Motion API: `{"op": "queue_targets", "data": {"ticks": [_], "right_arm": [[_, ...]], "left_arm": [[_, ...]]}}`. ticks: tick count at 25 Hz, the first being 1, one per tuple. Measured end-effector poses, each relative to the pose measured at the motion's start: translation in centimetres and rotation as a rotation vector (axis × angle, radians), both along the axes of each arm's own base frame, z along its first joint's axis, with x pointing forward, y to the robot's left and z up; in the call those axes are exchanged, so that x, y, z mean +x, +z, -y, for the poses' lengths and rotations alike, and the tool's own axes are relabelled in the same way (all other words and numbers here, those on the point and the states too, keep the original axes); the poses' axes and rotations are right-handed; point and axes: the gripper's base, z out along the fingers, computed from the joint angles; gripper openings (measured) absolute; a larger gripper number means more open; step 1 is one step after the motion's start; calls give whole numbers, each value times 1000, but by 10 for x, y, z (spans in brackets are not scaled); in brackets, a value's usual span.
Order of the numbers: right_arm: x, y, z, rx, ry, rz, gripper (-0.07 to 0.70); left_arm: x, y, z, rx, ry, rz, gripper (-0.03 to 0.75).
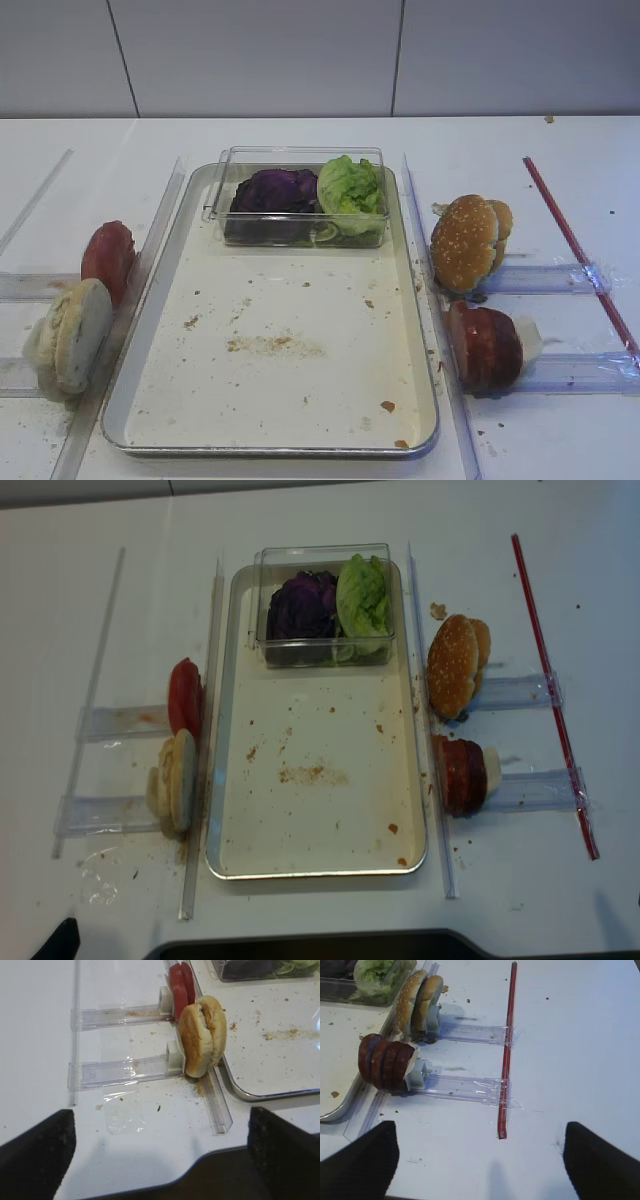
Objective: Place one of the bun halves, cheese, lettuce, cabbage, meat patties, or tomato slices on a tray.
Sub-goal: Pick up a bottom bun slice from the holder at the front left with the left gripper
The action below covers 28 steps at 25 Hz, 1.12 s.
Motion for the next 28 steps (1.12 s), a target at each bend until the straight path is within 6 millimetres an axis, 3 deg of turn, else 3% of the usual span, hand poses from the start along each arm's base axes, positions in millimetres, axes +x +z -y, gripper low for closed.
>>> {"op": "queue_targets", "data": {"ticks": [28], "right_arm": [[0,0,0,0,0,0,691]], "left_arm": [[0,0,0,0,0,0,661]]}}
